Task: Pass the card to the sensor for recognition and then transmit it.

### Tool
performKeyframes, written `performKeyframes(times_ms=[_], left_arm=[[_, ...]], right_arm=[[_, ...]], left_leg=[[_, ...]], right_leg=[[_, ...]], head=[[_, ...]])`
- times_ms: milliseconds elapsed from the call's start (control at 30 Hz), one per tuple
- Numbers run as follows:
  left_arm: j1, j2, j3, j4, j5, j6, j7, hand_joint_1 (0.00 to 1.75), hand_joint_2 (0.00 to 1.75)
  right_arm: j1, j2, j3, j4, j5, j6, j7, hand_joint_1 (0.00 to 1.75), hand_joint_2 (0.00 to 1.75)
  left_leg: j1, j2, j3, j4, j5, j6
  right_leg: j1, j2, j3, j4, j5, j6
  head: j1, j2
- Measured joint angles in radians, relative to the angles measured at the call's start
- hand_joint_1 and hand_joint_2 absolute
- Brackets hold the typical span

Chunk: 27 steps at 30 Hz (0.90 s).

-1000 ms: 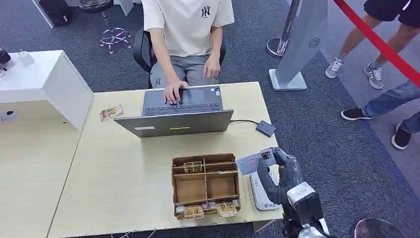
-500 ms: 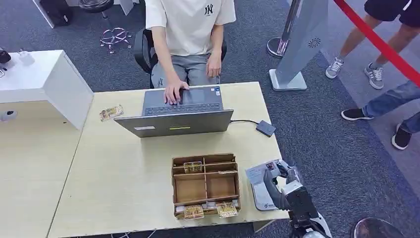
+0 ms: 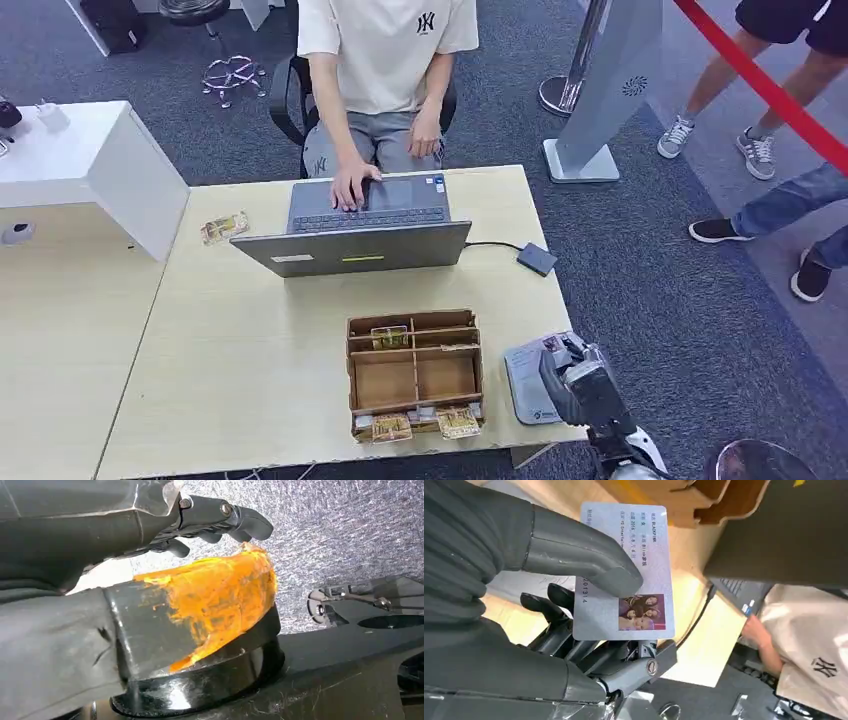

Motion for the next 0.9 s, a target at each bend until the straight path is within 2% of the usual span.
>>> performKeyframes(times_ms=[333,900], left_arm=[[0.000,0.002,0.000,0.002,0.005,-0.002,-0.008,0.00,0.00],[0.000,0.003,0.000,0.005,0.015,-0.006,-0.011,0.00,0.00]], right_arm=[[-0.021,-0.001,-0.049,0.063,0.075,-0.005,0.021,1.75,1.75],[-0.056,-0.012,-0.064,0.158,0.148,0.060,0.074,1.75,1.75]], left_leg=[[0.000,0.000,0.000,0.000,0.000,0.000],[0.000,0.000,0.000,0.000,0.000,0.000]], right_leg=[[0.000,0.000,0.000,0.000,0.000,0.000],[0.000,0.000,0.000,0.000,0.000,0.000]], head=[[0.000,0.000],[0.000,0.000]])
